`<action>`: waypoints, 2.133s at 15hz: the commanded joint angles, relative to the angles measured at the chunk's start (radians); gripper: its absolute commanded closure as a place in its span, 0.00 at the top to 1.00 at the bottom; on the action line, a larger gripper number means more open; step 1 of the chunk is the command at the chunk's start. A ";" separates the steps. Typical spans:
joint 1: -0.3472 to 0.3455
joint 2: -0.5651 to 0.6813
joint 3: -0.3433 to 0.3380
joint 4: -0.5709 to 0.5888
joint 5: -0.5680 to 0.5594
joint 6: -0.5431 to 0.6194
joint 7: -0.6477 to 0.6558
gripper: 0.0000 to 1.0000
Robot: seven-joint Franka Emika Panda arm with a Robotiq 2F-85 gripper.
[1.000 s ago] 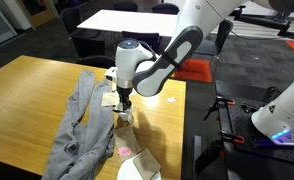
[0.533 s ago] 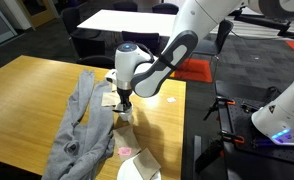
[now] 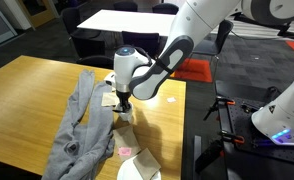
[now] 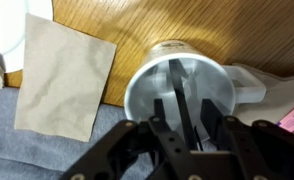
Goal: Put the pen on the table
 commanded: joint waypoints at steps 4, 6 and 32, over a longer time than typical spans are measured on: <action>-0.020 0.043 0.029 0.068 -0.017 -0.036 -0.026 0.42; -0.022 0.054 0.033 0.082 -0.015 -0.036 -0.030 0.41; -0.032 -0.161 0.052 -0.138 -0.018 0.100 -0.027 0.03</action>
